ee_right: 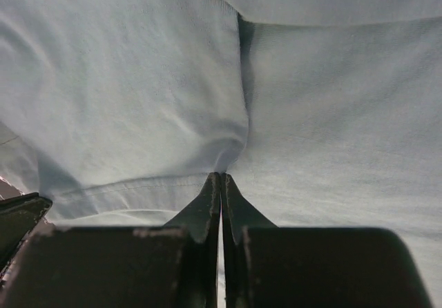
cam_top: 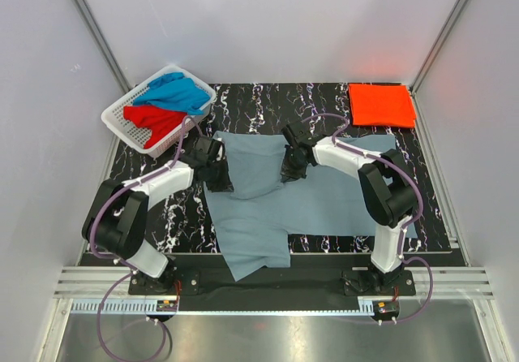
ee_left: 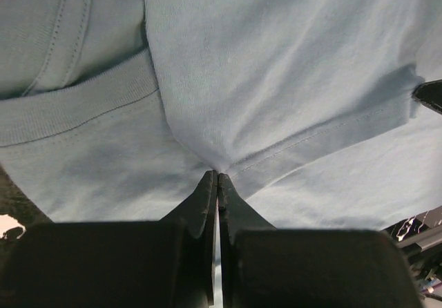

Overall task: Fold and stack the t-shirts
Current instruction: Fold the tshirt

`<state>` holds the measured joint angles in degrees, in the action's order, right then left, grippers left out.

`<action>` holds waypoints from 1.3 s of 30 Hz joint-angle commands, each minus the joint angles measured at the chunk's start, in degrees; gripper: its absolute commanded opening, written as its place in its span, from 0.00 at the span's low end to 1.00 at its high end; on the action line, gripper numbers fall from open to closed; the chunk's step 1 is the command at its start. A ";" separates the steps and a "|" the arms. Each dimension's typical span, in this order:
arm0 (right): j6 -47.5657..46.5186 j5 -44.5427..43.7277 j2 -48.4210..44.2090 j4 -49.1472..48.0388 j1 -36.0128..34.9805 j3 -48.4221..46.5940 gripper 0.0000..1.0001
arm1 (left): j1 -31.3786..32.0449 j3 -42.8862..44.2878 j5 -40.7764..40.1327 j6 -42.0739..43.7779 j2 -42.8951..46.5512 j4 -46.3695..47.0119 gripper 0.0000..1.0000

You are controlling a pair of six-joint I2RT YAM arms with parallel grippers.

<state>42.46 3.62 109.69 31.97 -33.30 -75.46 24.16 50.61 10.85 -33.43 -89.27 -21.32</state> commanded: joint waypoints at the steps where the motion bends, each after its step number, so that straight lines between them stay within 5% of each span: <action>1: -1.59 -2.12 -2.11 1.87 -0.54 -2.58 0.00 | 1.23 3.35 -3.55 -1.02 3.31 -2.75 0.00; 12: -3.87 -4.85 -8.52 5.74 -0.54 -1.18 0.00 | 7.56 5.82 -8.92 -5.93 9.38 -10.58 0.00; 29: -6.33 -0.46 -8.18 1.78 -0.54 5.15 0.00 | 14.51 0.71 -14.18 -9.99 5.17 -11.10 0.02; 32: -6.86 -2.64 -7.47 3.36 -0.45 3.75 0.18 | 14.42 3.61 -17.00 -7.98 3.32 -14.88 0.30; 33: -6.86 -3.35 -7.73 4.85 -0.10 3.39 0.32 | 14.25 5.62 -18.14 -7.53 2.71 -16.80 0.35; 34: -7.30 -5.18 -8.95 5.30 0.25 2.78 0.35 | 14.07 6.77 -20.15 -6.92 2.53 -17.61 0.39; 39: -8.27 -5.82 -12.92 8.54 7.26 1.72 0.41 | 7.68 13.97 -19.65 -2.00 0.34 -15.97 0.42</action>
<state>35.57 0.51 101.14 37.98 -30.57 -70.98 36.03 58.67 -6.15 -39.33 -87.96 -39.27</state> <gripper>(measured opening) 0.405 0.418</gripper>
